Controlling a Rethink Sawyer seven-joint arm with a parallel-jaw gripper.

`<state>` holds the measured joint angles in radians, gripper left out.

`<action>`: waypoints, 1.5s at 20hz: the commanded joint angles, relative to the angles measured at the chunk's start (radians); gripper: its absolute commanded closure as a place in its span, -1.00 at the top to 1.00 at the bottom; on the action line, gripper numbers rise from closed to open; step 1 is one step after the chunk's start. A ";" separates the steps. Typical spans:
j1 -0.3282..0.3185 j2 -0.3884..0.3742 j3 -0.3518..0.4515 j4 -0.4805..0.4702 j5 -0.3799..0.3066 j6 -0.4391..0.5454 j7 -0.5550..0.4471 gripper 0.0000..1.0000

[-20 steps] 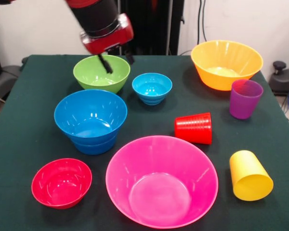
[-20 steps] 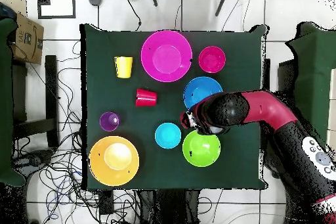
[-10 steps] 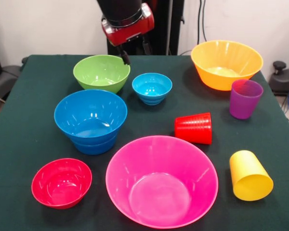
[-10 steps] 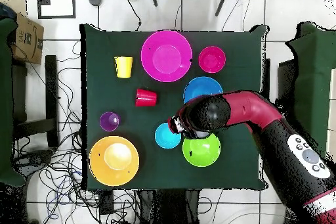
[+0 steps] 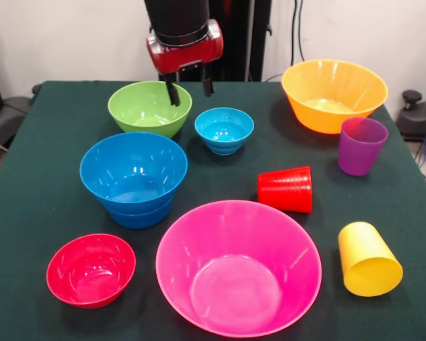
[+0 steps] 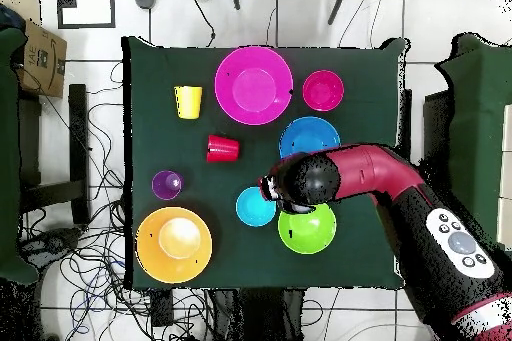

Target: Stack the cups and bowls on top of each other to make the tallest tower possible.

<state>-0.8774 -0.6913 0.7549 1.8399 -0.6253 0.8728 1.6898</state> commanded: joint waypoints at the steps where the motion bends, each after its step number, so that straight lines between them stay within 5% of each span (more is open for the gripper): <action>1: 0.065 -0.070 -0.163 0.078 -0.059 -0.113 0.237 1.00; 13: 0.130 -0.111 -0.213 0.177 0.072 -0.176 0.338 1.00; 30: 0.150 -0.096 -0.262 0.192 0.132 -0.223 0.324 1.00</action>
<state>-0.7711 -0.8130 0.5434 1.9822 -0.5219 0.7161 1.8792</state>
